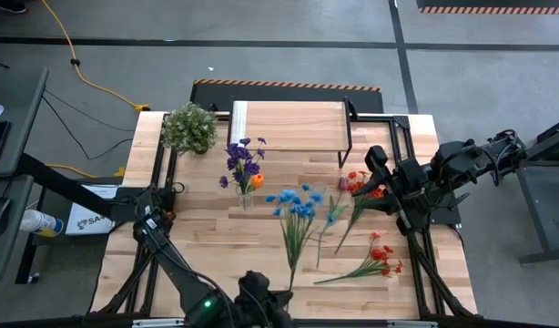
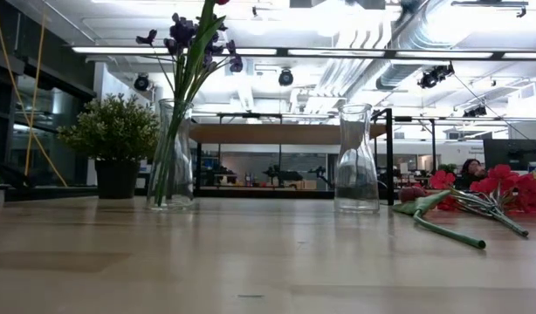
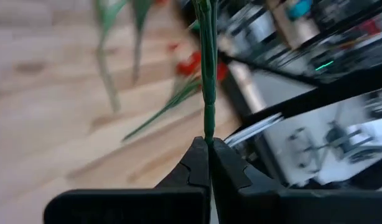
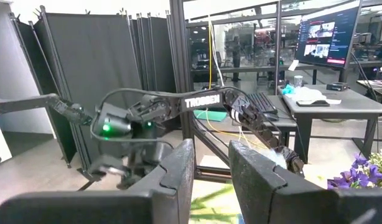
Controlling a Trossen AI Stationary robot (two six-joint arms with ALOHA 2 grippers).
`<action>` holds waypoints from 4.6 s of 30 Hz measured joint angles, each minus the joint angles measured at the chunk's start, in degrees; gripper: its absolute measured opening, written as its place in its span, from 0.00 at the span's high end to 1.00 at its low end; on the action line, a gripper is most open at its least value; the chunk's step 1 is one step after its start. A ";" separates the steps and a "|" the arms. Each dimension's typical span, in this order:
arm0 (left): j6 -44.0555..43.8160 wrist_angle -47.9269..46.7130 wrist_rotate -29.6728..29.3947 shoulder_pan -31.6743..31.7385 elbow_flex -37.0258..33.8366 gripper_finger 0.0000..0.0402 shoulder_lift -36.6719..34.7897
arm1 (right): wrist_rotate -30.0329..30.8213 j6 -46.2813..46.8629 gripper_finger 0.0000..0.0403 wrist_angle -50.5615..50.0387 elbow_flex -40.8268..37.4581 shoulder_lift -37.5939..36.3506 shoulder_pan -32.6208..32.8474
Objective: Pick and place flowers into a vace then onto a shelf
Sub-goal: Put the blue flowers into the left transparent vase
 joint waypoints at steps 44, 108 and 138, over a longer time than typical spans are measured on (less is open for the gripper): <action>66.42 22.13 -35.27 -5.44 0.00 0.92 -4.21 | -0.98 1.13 0.77 -0.07 -0.01 0.00 0.02; 52.58 -30.05 -35.33 -2.40 -4.37 0.92 -31.44 | 12.25 -5.98 0.77 -0.25 0.00 -0.09 0.00; 9.96 -30.00 -35.24 -2.40 -59.45 0.92 -56.08 | 23.38 -5.98 0.77 -0.18 0.00 -0.11 -0.02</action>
